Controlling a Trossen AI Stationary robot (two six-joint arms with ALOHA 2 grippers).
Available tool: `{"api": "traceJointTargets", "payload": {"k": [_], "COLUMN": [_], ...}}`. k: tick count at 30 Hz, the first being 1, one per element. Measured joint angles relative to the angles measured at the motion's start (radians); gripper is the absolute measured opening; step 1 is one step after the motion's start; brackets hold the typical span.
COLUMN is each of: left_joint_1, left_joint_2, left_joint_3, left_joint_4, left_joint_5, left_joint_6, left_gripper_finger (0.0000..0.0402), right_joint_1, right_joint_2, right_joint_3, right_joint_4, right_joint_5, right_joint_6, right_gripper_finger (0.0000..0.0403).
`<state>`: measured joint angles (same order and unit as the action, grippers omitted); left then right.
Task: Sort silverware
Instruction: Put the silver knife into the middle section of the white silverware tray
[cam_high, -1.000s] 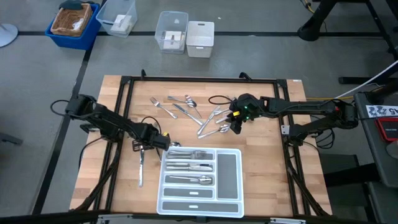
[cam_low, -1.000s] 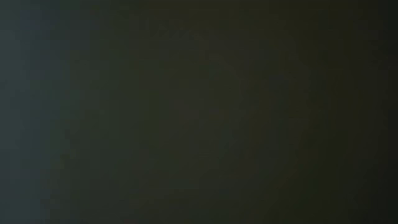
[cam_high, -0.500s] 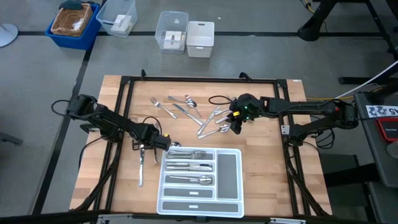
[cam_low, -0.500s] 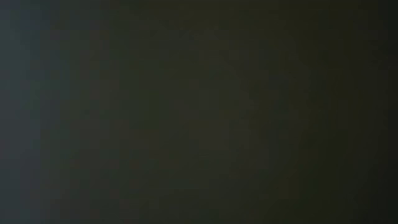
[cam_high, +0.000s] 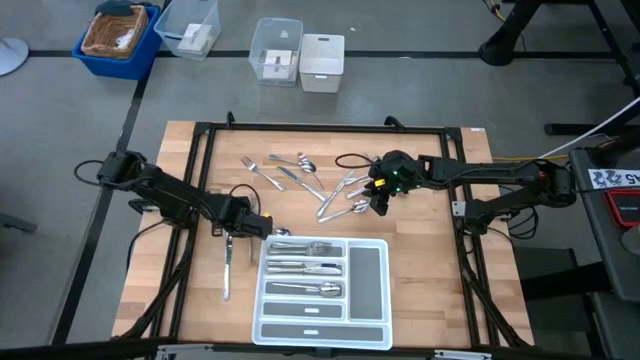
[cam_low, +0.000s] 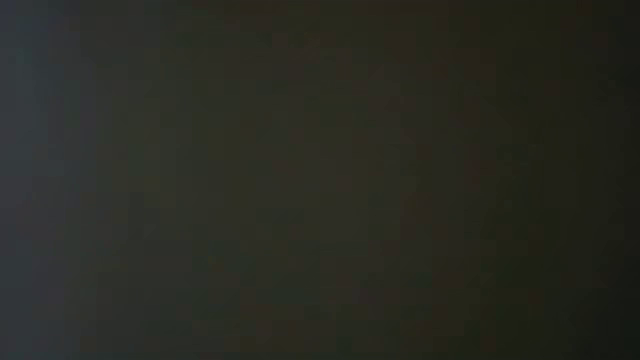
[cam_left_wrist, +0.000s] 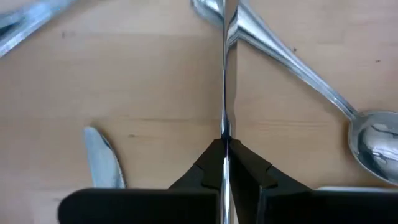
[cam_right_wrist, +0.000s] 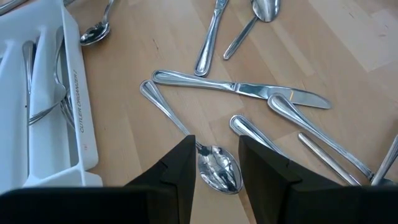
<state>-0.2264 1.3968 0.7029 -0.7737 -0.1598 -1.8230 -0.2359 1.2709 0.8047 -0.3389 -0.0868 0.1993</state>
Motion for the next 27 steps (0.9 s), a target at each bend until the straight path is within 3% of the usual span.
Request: {"api": "traceJointTargets", "payload": {"k": [7,15,21,27], "left_joint_1": [0.000,0.000,0.000,0.000], "left_joint_2": [-0.076,-0.079,-0.079,-0.079], "left_joint_3": [0.003,0.003,0.003,-0.065], "left_joint_4": [-0.004,-0.040,-0.092,-0.015], "left_joint_5": [-0.012,-0.013,-0.028,-0.031], "left_joint_6": [0.077,0.124,0.207,0.129], "left_gripper_finger": [0.0000,0.0008,0.0045,0.0090], "right_joint_1": [0.000,0.000,0.000,0.000], "right_joint_2": [0.000,0.000,0.000,0.000], "right_joint_3": [0.000,0.000,0.000,0.000], "right_joint_4": [0.000,0.000,0.000,0.000], "right_joint_5": [0.000,0.000,0.000,0.000], "right_joint_6": [0.000,0.000,0.000,0.000], "right_gripper_finger": [0.0124,0.0124,0.0124,0.0124]}}
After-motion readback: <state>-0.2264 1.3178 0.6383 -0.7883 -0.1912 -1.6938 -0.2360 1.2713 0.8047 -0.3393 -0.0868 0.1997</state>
